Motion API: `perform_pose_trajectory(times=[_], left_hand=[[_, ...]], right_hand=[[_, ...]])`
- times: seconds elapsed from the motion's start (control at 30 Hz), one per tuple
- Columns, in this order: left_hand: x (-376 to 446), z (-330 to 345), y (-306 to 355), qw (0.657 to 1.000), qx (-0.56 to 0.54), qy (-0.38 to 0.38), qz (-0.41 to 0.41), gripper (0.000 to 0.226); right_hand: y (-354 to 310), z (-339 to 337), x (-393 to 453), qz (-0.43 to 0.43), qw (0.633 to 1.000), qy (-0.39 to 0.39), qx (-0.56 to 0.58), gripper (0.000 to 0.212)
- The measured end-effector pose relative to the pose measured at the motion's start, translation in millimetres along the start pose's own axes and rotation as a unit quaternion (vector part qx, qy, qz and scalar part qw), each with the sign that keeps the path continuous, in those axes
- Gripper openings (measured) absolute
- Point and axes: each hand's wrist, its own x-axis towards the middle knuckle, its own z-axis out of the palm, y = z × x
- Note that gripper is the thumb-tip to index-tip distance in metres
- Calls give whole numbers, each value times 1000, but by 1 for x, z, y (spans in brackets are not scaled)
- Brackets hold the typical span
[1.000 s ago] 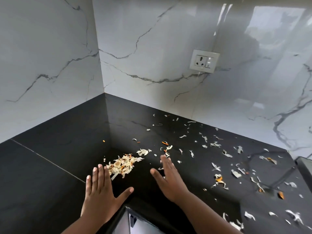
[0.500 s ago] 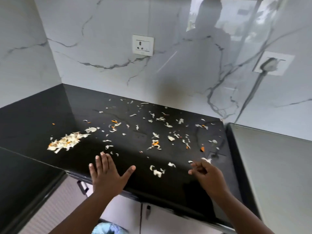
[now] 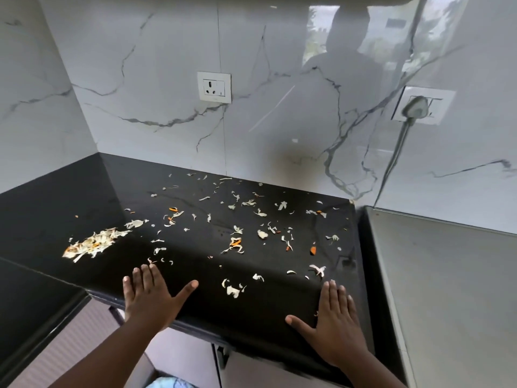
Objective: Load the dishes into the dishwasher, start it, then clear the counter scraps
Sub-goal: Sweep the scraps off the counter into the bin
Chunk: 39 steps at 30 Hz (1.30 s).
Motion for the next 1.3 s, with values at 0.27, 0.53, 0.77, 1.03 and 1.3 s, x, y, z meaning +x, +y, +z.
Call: perform_pose_trajectory(times=[0.27,0.53,0.77,1.03,1.3], left_hand=[[5,-3,5,999,33,-7,0,130],[8,2,3,1000,-16,6,17,142],[11,3,2,999,-46,22,13,142],[19,19,-6,999,-26,-22,35,124],[16,9,-6,1000,5,18,23,132]], right_hand=[[-53,0,44,-60,997,-39,2,137],[-114,8,87,-148,987,-67,-18,130],[-187,22,131,-235,969,-67,-40,125],[-269,41,175,-301,951,-62,-14,124],[-261,28,163,-317,941,-12,119,115]])
